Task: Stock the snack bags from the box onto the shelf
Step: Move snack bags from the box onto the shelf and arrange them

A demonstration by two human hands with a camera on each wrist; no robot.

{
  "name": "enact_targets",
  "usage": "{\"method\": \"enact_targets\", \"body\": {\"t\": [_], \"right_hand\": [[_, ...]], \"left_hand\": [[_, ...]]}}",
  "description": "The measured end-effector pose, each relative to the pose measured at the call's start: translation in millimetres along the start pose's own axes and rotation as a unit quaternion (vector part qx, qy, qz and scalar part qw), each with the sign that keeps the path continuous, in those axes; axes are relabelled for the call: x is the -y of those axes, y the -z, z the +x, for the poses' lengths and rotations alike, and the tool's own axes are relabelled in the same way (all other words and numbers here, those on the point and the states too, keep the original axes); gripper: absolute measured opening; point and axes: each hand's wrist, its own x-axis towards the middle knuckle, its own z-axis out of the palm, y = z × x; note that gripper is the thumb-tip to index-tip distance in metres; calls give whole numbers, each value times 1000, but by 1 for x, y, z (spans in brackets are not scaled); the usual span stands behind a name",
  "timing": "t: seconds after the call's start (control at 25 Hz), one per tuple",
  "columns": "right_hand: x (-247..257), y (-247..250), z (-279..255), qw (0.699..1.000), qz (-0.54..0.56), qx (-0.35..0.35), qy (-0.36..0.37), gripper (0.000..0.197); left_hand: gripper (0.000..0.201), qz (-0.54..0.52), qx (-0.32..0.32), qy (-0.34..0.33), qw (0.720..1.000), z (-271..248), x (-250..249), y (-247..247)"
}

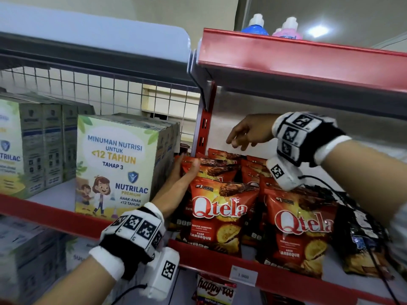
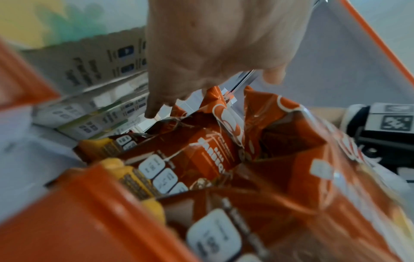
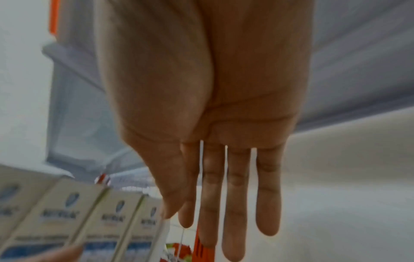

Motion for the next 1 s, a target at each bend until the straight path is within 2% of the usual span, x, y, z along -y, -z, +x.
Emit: {"method": "enact_targets", "body": {"t": [0.08, 0.16, 0.24, 0.32, 0.48, 0.68, 0.88, 1.0], "right_hand": [[-1, -17, 26, 998, -58, 30, -6, 30], [-2, -33, 44, 994, -101, 43, -3, 37], [-1, -41, 56, 995, -75, 57, -13, 42], [0, -44, 62, 997, -52, 60, -24, 37], [-4, -40, 62, 999, -44, 26, -16, 23], [-28, -18, 51, 995, 92, -6, -41, 6], [-43, -8, 44, 991, 125, -12, -41, 9], [-37, -5, 42, 992, 118, 20, -35, 13]], "left_hand": [[93, 4, -3, -13, 1000, 3, 1, 1], [85, 2, 9, -47, 999, -1, 3, 2], [84, 37, 24, -90, 995, -7, 8, 4], [91, 88, 34, -127, 987, -12, 13, 5], [103, 72, 15, -132, 989, -16, 16, 5], [97, 80, 10, -156, 985, -25, 16, 8], [98, 90, 6, -152, 984, -29, 15, 11], [102, 95, 15, -149, 984, -27, 13, 11]]}}
